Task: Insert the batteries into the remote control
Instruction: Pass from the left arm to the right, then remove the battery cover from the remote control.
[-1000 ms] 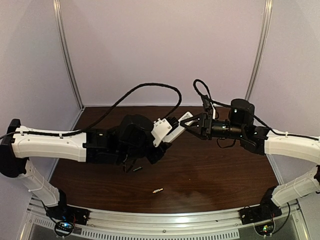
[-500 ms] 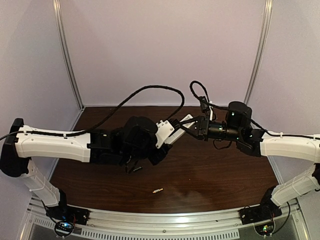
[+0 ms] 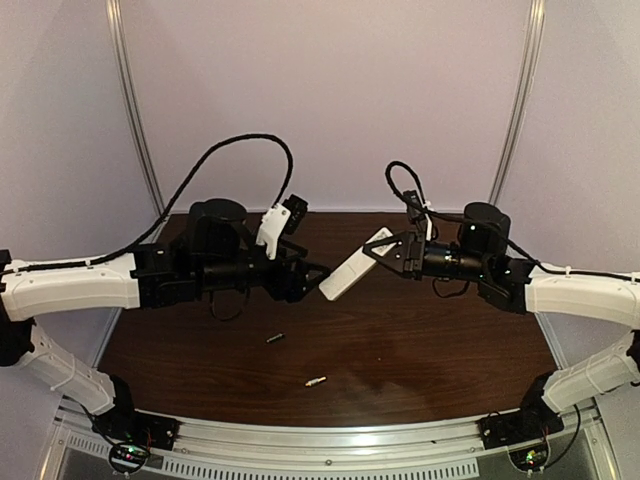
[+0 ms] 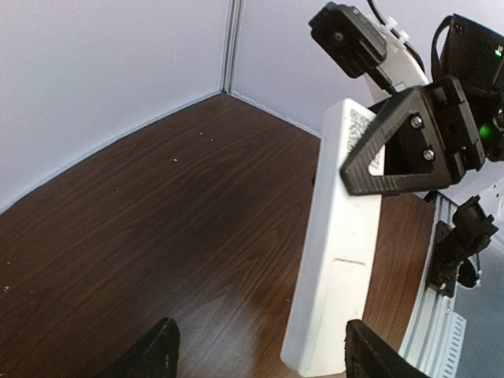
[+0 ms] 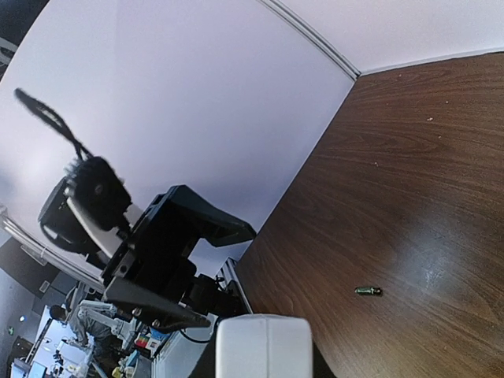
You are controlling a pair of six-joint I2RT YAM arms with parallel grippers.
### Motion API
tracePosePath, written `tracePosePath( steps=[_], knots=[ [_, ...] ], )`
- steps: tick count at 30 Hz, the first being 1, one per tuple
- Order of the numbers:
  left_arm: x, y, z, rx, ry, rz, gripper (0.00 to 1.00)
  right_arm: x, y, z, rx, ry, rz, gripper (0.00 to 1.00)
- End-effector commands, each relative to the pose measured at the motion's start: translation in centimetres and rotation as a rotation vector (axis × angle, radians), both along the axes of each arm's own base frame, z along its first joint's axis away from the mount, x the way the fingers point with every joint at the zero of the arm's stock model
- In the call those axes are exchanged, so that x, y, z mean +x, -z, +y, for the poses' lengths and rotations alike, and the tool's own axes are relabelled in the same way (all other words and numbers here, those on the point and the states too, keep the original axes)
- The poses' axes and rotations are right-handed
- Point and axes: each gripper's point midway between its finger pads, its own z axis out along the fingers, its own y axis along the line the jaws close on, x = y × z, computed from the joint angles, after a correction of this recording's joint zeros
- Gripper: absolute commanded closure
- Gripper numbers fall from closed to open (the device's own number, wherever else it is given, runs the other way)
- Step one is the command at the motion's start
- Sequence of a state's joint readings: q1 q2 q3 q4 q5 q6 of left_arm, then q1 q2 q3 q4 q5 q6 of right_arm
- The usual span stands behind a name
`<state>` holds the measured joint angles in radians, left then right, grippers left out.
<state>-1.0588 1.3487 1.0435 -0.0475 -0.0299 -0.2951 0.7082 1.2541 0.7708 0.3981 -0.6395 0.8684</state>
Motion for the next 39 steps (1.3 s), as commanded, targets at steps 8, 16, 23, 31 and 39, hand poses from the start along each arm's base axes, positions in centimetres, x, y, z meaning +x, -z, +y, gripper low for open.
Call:
tracePosePath(
  steps=[8,16,23,31,39],
  knots=[
    [-2.8,-0.1,-3.5,-0.209,0.258,0.286,0.35,-1.5,-1.4,-0.1,0.017,-0.081,-0.128,1.00],
    [-2.3,1.2,-4.9,-0.196,0.267,0.338,0.47,-2.0,-1.8,-0.1,0.027,-0.103,-0.147,1.00],
    [-2.1,1.4,-4.3,-0.240,0.279,0.368,0.55,-2.2,-2.1,-0.3,0.032,-0.100,-0.161,1.00],
    [-1.8,0.3,-4.2,-0.320,0.285,0.394,0.39,-2.3,-1.7,-0.1,0.036,-0.111,-0.158,1.00],
    [-1.0,0.0,-4.8,-0.341,0.256,0.423,0.43,-2.3,-1.6,-0.2,0.028,-0.108,-0.162,1.00]
  ],
)
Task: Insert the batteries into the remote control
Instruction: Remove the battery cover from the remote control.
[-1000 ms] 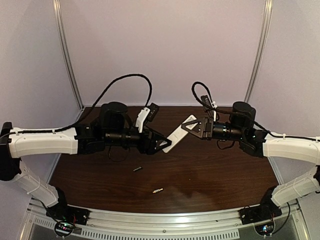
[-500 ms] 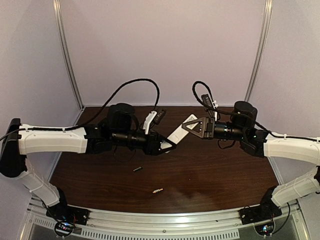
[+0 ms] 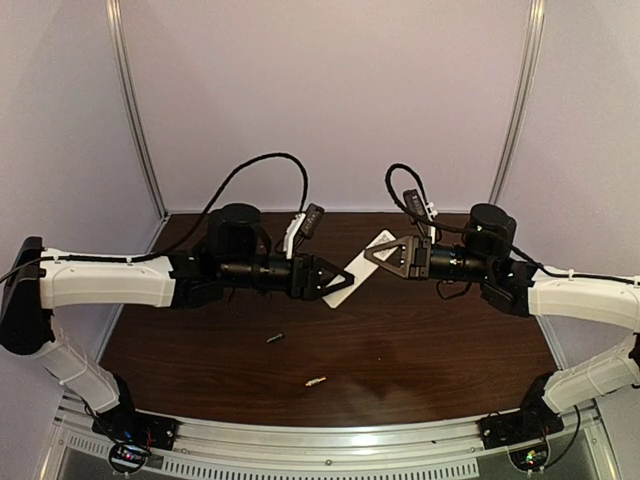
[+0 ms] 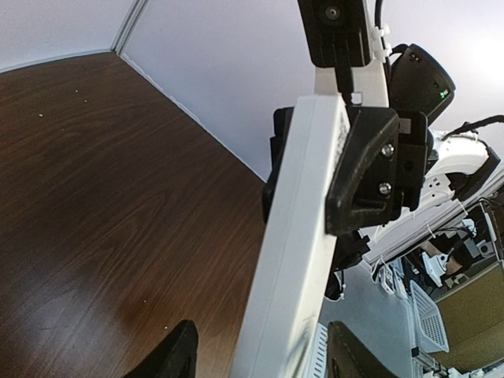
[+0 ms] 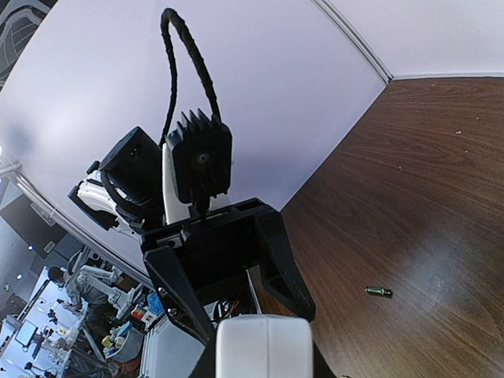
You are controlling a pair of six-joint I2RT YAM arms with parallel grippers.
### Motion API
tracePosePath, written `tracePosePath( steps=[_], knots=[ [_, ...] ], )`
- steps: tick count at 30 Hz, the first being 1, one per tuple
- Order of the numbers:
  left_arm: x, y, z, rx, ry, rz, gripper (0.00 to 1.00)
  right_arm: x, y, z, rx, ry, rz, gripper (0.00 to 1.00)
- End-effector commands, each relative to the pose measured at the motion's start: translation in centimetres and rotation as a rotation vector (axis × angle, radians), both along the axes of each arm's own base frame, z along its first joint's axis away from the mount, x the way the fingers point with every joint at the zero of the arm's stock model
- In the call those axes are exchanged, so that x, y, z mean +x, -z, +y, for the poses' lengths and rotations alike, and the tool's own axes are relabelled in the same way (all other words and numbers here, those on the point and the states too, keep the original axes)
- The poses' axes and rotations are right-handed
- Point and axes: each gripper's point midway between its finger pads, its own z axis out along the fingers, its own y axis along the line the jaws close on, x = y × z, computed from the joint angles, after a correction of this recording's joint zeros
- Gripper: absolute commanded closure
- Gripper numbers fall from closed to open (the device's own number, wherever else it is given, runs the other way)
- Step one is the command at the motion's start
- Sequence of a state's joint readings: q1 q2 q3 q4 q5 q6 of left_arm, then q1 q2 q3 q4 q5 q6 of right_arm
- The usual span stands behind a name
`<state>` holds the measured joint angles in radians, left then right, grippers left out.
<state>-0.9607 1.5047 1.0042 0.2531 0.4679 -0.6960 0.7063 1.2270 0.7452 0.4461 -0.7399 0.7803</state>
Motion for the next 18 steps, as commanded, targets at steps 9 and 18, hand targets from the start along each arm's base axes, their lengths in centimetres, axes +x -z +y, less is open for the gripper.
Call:
tracePosePath(
  steps=[9,18],
  knots=[
    [1.0,1.7,0.1,0.046,-0.037,0.012,0.53,0.3,-2.0,-1.5,0.051,0.035,-0.054,1.00],
    [1.5,4.0,0.6,0.119,-0.076,0.032,0.60,0.2,-3.3,-2.1,0.110,0.021,-0.048,1.00]
  ],
)
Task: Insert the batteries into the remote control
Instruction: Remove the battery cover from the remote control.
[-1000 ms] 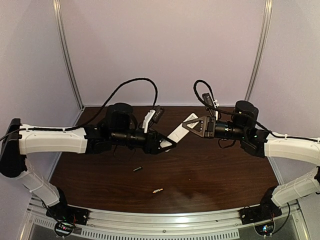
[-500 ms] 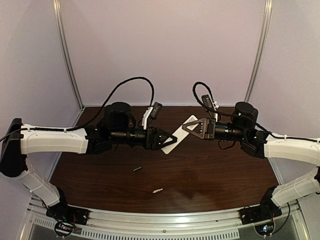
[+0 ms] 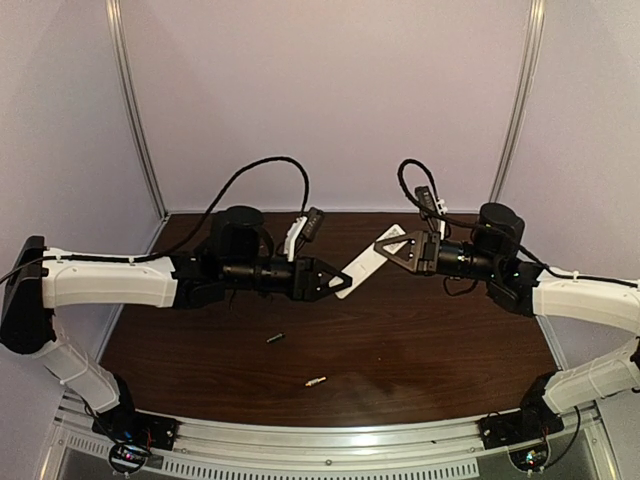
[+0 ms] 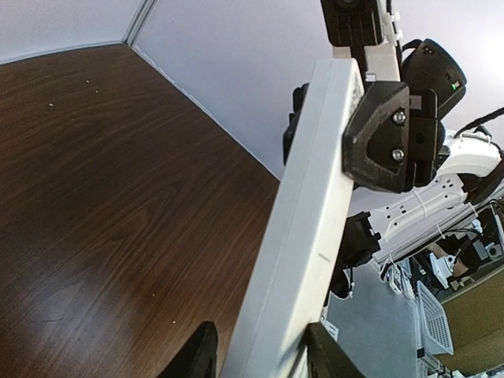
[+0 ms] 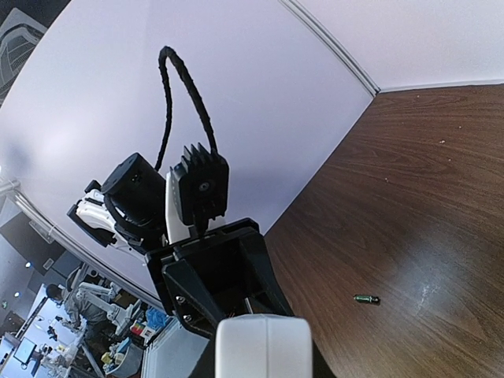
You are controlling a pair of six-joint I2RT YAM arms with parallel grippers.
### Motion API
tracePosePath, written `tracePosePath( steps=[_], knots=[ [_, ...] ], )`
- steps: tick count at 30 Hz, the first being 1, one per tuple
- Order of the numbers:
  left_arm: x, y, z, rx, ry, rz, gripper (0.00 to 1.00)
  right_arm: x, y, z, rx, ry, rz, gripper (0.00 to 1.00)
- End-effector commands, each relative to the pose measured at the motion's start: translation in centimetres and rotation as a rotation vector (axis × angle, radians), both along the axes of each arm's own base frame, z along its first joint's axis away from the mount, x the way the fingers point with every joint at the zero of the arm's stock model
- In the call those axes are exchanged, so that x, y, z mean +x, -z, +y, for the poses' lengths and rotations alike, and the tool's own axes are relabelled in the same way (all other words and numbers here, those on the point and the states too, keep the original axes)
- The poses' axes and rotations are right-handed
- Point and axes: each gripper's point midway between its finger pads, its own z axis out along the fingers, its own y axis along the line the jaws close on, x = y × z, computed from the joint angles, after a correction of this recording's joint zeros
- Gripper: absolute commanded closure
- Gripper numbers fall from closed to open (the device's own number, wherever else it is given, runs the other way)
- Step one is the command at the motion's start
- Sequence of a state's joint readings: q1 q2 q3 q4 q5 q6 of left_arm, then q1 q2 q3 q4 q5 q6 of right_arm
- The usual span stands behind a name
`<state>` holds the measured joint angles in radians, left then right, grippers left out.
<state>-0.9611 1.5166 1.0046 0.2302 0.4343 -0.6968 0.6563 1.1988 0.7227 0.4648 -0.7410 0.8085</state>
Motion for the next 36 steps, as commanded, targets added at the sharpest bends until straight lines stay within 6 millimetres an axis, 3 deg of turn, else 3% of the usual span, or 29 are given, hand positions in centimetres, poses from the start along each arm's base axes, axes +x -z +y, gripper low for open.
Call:
tracePosePath(
  steps=[1,6,12,14,22,36],
  knots=[
    [1.0,3.1,0.5,0.091,-0.049,0.020,0.62,-0.9,-3.1,-0.6,0.094,-0.028,-0.061,1.00],
    [1.2,3.4,0.5,0.097,-0.063,0.042,0.62,-0.9,-3.5,-1.0,0.108,-0.015,-0.069,1.00],
    [1.8,3.9,0.6,0.115,-0.100,0.091,0.43,-0.9,-3.3,-1.1,0.110,-0.012,-0.071,1.00],
    [2.0,4.0,0.7,0.114,-0.109,0.100,0.41,-0.9,-3.3,-1.1,0.109,-0.009,-0.075,1.00],
    [1.4,3.6,0.3,0.085,-0.065,0.100,0.65,-0.8,-3.4,-1.3,0.103,0.007,-0.081,1.00],
    [0.2,2.7,0.3,0.072,0.031,-0.005,0.77,0.0,-4.0,-2.5,0.149,0.020,-0.065,1.00]
  ],
)
